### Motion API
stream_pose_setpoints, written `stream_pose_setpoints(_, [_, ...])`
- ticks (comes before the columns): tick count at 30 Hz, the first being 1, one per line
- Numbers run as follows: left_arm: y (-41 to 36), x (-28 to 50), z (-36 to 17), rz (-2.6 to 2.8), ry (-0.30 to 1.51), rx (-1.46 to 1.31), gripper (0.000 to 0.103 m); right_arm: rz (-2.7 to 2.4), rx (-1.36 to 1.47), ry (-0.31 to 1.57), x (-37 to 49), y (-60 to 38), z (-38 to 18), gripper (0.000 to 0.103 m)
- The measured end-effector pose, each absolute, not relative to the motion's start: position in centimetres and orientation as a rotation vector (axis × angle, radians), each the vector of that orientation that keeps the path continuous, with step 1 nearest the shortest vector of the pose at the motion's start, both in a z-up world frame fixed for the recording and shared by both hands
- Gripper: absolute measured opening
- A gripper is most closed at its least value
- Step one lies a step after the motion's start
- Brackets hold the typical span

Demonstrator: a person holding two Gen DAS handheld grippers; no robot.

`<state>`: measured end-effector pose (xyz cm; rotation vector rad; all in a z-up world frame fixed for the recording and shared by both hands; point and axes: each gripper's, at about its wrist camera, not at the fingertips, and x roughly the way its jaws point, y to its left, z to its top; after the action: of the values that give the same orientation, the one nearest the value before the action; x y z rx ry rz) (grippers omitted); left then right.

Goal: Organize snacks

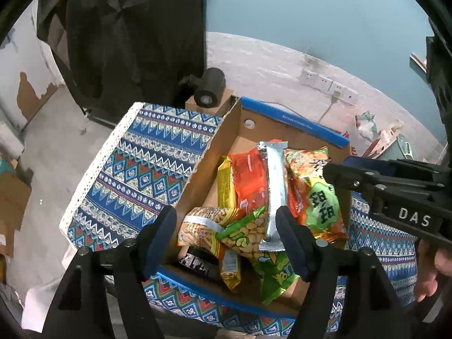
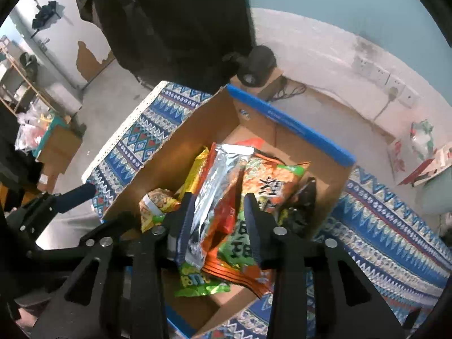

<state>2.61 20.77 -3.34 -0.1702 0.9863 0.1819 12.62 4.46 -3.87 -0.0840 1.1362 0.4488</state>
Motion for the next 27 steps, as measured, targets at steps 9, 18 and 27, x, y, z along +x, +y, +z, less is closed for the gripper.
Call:
stream_pose_setpoints(9, [19.0, 1.5, -0.7, 0.171, 0.922, -0.092, 0.081, 0.39, -0.142, 1.034, 10.0, 2.2, -1.2, 0.07])
stream_pose_setpoints(18, [16.8, 1.3, -0.2, 0.133, 0.924, -0.052, 0.082, 0.311, -0.146, 0.991, 8.0, -1.5, -0.6, 0.071])
stream_pose_setpoints(27, [14.6, 1.3, 0.5, 0.106, 0.913, -0.003, 0.088, 0.264, -0.141, 0.984, 6.6, -4.8, -1.1, 0.071])
